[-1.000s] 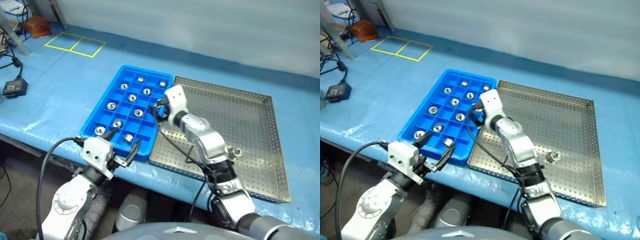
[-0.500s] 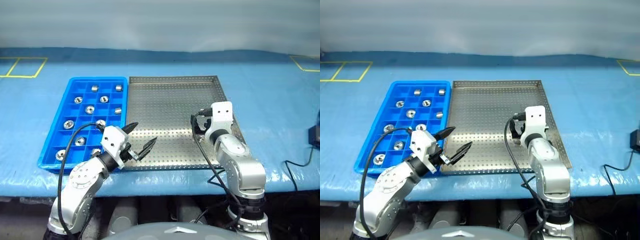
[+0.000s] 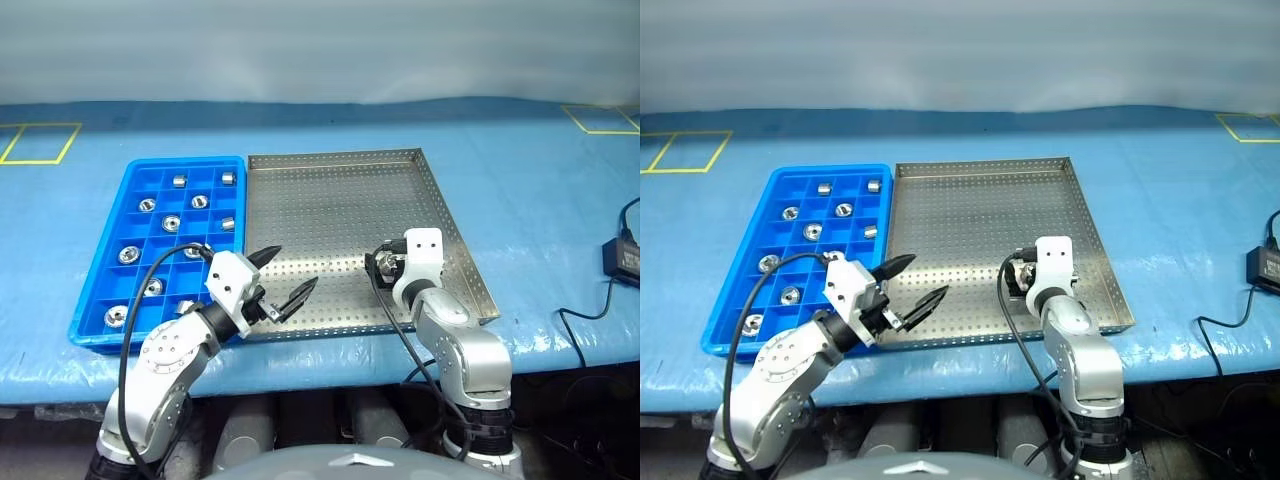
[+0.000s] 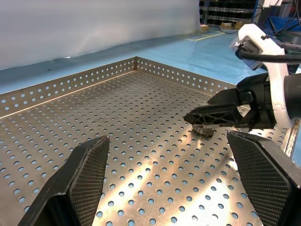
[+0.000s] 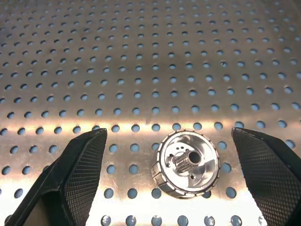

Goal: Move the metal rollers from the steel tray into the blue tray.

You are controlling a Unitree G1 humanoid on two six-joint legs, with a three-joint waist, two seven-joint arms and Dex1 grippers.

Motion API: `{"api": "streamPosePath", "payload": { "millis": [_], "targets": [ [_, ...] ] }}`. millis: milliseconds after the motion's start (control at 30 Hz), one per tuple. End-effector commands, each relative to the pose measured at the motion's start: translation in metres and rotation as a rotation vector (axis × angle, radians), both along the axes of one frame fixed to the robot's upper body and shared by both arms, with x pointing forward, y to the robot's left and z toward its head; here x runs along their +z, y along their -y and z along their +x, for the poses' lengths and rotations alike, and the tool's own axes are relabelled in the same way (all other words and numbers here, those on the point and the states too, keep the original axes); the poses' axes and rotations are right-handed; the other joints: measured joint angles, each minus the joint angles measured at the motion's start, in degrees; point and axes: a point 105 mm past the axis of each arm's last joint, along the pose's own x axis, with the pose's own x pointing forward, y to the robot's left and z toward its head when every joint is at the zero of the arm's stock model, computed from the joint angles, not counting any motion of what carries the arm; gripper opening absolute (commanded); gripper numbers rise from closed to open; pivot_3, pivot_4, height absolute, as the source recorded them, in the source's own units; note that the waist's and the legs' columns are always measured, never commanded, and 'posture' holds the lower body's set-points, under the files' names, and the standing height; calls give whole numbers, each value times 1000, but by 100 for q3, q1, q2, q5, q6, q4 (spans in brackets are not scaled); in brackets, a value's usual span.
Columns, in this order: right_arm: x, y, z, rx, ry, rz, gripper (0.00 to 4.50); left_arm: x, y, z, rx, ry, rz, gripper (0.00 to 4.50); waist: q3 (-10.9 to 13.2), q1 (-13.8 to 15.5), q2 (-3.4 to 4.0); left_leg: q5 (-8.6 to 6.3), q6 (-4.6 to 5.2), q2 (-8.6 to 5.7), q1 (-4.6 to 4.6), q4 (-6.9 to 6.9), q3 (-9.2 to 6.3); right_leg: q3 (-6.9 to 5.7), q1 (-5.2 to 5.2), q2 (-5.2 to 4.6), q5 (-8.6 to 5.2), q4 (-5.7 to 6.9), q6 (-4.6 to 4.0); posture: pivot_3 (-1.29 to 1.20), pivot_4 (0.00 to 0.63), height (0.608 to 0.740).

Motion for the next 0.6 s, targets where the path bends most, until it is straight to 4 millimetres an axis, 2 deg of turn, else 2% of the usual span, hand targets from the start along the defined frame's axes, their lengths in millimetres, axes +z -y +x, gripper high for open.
{"api": "streamPosePath", "payload": {
  "millis": [33,133,233,267,367,467,600],
  "targets": [
    [7,2,4,12,39,-3,3840,6,-2,-2,9,28,0,4371,0,6,0,0,0,0,0,0,1,1,-1,0,0,0,1,67,150,740],
    [14,2,8,33,63,-18,2848,6,-3,-3,23,28,2,4371,0,9,0,0,1,0,-1,0,0,1,-3,1,4,0,7,81,150,740],
    [31,-2,13,62,122,-4,1865,5,-5,-4,33,27,0,4371,0,8,0,0,1,1,0,-1,1,2,-4,3,11,1,19,94,150,740],
    [40,-6,16,77,149,6,1681,5,-5,-4,36,27,-3,4371,0,9,0,0,0,2,0,-1,1,2,-4,4,11,1,19,104,150,740],
    [62,-23,25,147,216,18,1685,5,-7,-6,51,26,-2,4371,1,21,0,0,1,2,-1,-1,2,3,-7,4,12,5,20,125,150,740],
    [82,-52,30,268,276,30,1685,6,-12,-6,82,31,3,4371,1,61,-1,0,1,1,0,-1,1,2,-8,4,12,9,20,152,150,740],
    [98,-89,31,410,319,40,1685,7,-20,-10,137,34,10,4371,2,148,-2,0,1,1,0,-7,1,3,-14,4,13,16,11,208,150,740]
  ]
}}
